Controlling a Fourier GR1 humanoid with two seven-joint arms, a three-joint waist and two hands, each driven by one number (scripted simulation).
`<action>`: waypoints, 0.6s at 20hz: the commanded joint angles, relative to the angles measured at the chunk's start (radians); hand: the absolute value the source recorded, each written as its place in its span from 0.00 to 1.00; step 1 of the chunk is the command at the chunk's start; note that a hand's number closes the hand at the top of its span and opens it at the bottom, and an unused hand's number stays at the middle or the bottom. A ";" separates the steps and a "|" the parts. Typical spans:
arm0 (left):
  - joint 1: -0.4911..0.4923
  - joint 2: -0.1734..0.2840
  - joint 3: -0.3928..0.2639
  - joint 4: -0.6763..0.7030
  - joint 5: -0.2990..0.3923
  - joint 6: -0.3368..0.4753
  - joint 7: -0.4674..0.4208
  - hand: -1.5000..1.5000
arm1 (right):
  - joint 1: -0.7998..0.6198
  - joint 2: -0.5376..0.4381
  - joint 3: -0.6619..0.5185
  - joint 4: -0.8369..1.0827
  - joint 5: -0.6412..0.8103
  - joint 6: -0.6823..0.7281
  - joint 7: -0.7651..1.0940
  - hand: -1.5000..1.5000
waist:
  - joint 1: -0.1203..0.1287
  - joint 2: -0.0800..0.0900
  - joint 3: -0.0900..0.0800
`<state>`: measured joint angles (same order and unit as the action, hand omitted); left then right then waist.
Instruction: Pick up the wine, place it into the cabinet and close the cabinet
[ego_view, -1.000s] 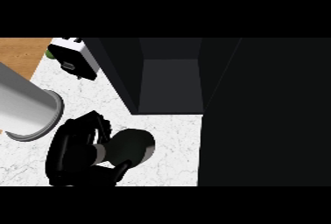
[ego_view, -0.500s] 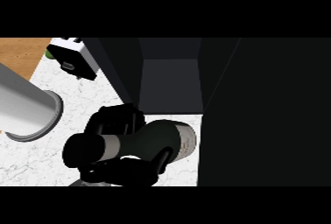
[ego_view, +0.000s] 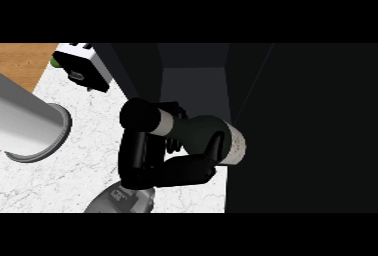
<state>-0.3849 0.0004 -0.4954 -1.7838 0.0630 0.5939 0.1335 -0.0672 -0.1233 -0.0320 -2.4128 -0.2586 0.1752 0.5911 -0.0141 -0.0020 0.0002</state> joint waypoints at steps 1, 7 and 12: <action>-0.119 0.000 0.032 0.082 0.021 0.041 0.040 1.00 | -0.025 -0.036 -0.066 -0.136 -0.128 -0.033 0.117 0.00 | 0.000 0.001 0.000; -0.201 0.000 -0.029 0.158 -0.038 0.161 0.048 1.00 | 0.041 -0.001 -0.016 -0.170 -0.106 -0.013 0.074 0.00 | -0.006 -0.001 0.000; -0.134 0.000 0.049 0.221 0.048 0.081 -0.095 1.00 | 0.010 -0.002 -0.003 -0.183 -0.079 -0.035 0.124 0.00 | -0.002 0.001 -0.001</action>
<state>-0.5275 0.0015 -0.4901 -1.6168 0.0710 0.6977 0.1057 -0.0922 -0.1412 -0.0596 -2.4094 -0.2702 0.1813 0.6159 -0.0141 -0.0013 0.0001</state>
